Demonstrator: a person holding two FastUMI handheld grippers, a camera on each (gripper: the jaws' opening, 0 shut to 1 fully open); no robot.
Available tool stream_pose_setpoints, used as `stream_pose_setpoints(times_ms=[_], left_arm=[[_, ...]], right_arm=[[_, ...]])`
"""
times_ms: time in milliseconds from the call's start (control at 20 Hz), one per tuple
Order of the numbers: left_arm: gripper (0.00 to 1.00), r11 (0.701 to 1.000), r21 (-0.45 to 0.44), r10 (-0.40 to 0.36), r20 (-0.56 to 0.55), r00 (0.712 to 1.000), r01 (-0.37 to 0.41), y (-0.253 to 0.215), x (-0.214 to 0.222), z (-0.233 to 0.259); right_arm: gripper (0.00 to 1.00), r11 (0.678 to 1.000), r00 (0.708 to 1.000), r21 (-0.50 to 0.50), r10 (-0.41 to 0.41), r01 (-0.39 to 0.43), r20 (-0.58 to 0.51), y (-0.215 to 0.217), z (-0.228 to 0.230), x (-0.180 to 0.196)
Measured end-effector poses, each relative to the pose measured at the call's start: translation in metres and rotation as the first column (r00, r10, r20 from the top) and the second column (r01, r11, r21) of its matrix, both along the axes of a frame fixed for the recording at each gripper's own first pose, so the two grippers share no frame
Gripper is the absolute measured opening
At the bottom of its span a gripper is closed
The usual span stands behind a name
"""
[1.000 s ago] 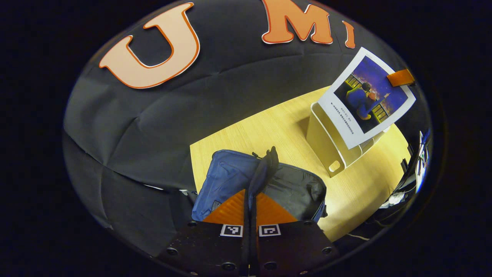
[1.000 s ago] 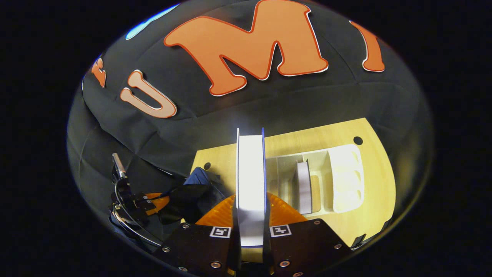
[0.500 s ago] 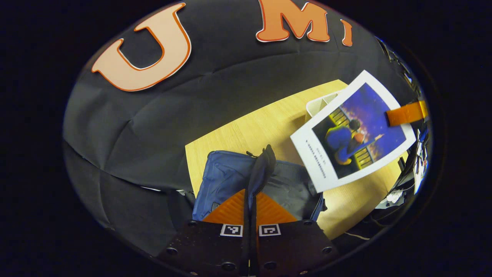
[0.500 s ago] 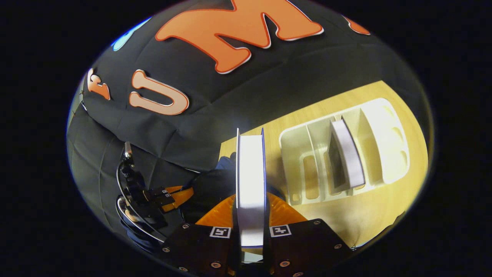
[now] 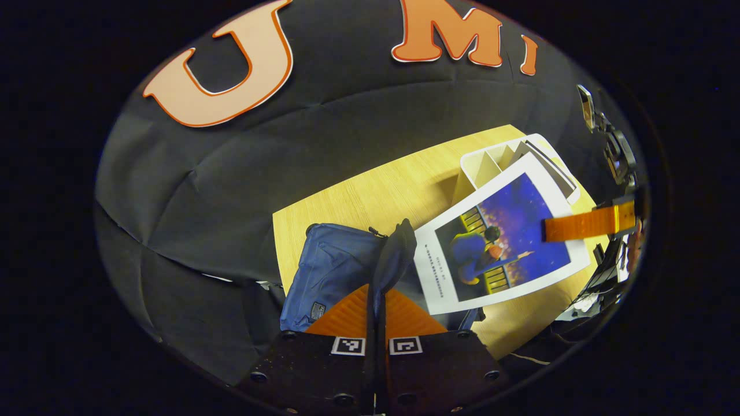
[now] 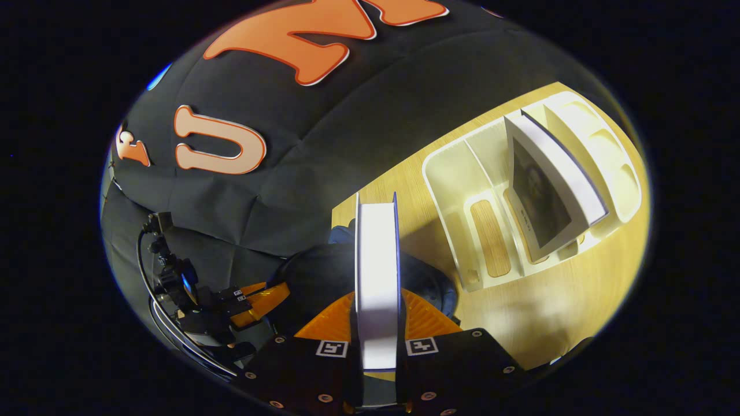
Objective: Open the schoolbag, grab two books from the bookshelf and put them into the schoolbag.
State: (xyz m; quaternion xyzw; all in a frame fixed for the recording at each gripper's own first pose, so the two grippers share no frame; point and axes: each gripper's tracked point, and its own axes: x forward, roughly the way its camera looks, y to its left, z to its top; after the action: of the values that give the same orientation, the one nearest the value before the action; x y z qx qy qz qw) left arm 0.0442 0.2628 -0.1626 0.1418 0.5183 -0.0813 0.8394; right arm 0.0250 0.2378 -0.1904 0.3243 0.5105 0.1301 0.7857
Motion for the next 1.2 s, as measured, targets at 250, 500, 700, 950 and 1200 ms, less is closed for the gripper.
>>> stream_pose_setpoints(times_ms=[250,500,700,950,1200], left_arm=[[0.01,1.0,-0.017,-0.004,-0.009,1.0,0.004,-0.003,0.0,-0.001],[0.01,0.999,-0.043,-0.014,-0.006,1.0,0.014,-0.005,-0.003,-0.002],[0.01,0.995,-0.089,-0.04,-0.001,0.999,0.039,-0.013,-0.01,-0.006],[0.01,0.99,-0.111,-0.081,0.014,0.997,0.083,-0.022,-0.017,-0.011],[0.01,0.987,-0.14,-0.082,0.018,0.996,0.084,-0.02,-0.024,-0.005]], right_arm=[[0.22,0.998,0.998,0.07,0.011,-0.007,-0.059,0.045,-0.035,-0.021],[0.22,0.996,0.998,0.083,-0.013,0.018,-0.065,0.074,-0.059,-0.019],[0.22,0.998,0.996,0.036,-0.046,0.048,-0.078,0.081,-0.084,-0.018],[0.21,0.998,0.998,0.053,-0.013,0.016,-0.061,0.104,-0.099,-0.022],[0.21,0.999,1.0,0.045,-0.004,0.004,-0.017,0.109,-0.107,-0.018]])
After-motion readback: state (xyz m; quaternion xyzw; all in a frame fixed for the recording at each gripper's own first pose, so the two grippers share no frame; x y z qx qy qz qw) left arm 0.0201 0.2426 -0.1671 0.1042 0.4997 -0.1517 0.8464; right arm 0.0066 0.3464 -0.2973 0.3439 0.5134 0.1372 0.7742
